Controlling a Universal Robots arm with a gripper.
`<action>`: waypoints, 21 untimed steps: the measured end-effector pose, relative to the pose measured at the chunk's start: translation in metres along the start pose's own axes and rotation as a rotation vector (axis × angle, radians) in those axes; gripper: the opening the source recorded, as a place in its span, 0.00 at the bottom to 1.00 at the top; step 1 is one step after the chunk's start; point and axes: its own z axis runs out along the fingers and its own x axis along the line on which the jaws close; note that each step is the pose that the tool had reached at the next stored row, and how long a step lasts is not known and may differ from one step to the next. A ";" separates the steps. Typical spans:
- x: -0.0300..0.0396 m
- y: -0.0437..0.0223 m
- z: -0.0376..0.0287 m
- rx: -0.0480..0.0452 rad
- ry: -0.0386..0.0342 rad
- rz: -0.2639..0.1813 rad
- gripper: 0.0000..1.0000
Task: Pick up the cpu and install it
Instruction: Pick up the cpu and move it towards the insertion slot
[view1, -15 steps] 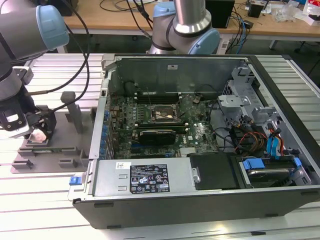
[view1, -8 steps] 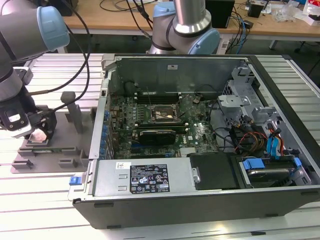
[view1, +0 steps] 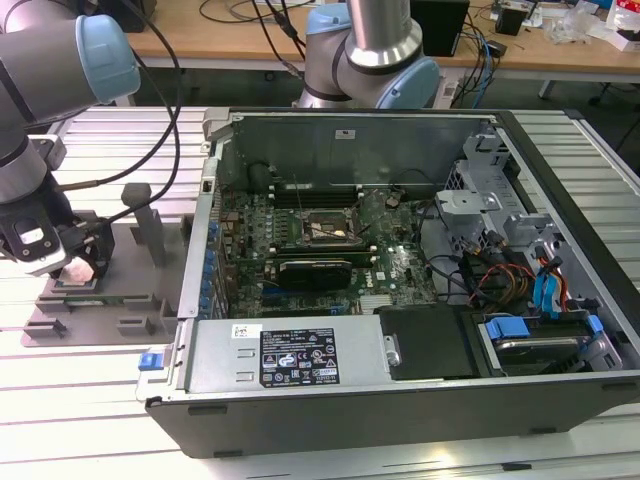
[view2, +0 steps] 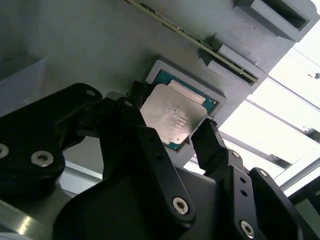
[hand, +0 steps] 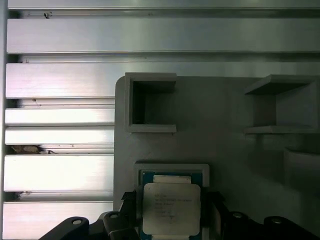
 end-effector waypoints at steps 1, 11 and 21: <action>0.0000 0.0000 0.0001 -0.0001 -0.0002 0.000 0.66; 0.0000 0.0001 -0.0003 -0.0001 -0.0001 0.000 0.58; 0.0000 0.0001 -0.0007 0.0000 0.0000 0.000 0.56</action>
